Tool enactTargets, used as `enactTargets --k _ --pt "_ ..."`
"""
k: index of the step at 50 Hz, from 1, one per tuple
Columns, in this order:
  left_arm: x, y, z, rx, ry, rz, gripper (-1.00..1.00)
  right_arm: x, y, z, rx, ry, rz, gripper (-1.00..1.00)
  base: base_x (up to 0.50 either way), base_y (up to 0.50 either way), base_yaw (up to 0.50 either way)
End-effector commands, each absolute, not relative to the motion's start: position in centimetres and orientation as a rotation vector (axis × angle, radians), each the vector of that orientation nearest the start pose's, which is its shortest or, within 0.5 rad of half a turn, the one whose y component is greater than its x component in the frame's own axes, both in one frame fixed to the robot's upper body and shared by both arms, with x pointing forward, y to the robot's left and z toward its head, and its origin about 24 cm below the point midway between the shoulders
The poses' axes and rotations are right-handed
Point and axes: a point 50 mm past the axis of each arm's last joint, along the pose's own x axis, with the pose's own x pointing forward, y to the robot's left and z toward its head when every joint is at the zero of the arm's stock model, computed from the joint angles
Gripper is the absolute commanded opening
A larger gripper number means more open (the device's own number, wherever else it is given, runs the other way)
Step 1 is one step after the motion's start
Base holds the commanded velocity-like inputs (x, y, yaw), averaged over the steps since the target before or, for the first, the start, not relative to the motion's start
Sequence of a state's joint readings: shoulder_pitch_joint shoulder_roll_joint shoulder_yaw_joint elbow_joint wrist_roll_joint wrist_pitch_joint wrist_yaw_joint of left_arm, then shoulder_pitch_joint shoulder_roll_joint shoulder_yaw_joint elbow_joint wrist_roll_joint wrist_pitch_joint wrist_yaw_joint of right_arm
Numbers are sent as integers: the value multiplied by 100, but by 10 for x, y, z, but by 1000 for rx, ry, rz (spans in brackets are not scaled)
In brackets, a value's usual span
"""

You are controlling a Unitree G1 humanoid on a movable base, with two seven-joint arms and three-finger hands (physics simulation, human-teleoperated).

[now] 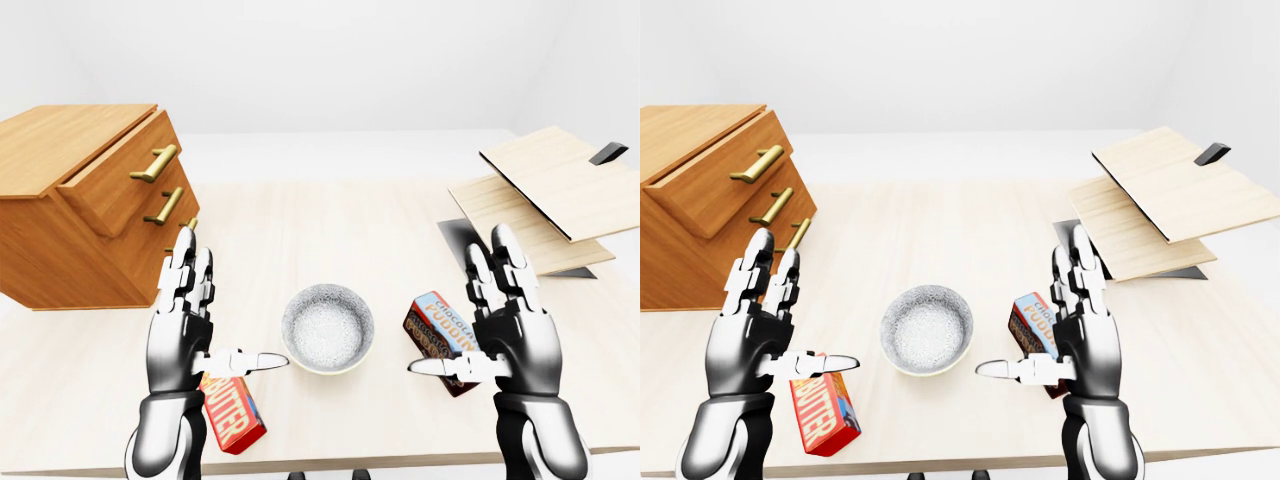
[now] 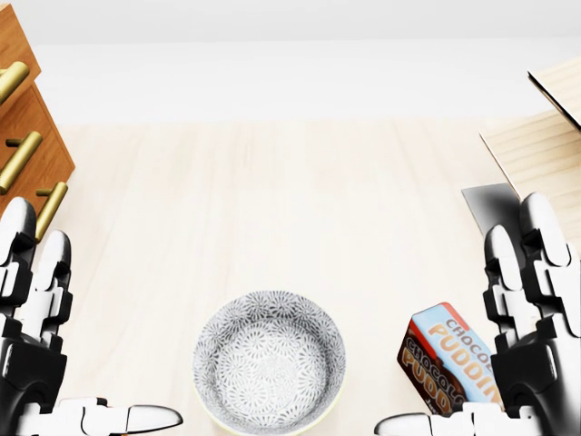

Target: Close the top drawer of the cabinet and put the bowl on top of it.

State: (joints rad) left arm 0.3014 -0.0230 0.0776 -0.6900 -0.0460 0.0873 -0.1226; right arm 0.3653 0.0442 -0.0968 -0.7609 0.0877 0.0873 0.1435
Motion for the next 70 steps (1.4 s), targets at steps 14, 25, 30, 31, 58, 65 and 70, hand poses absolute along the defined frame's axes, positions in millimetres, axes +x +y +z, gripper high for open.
enactTargets --k 14,25,30,31,58,65,70 --pt "182 173 129 11 -313 24 100 168 -175 130 7 -307 -26 100 0 0 0" --pt "182 173 129 11 -313 26 100 166 -175 130 9 -306 -24 100 0 30 0" --pt "182 174 129 10 -315 25 100 166 -175 131 9 -306 -23 100 0 45 0" --pt "182 174 129 11 -315 26 100 166 -175 131 9 -306 -22 100 0 45 0" --pt "202 159 104 77 -208 -63 100 163 -176 135 31 -330 -1 100 0 25 0" --pt "211 149 96 109 -176 -102 100 159 -179 141 33 -360 -9 100 0 0 0" --pt "214 144 100 126 -195 -124 100 159 -178 141 33 -356 -8 100 0 0 0"
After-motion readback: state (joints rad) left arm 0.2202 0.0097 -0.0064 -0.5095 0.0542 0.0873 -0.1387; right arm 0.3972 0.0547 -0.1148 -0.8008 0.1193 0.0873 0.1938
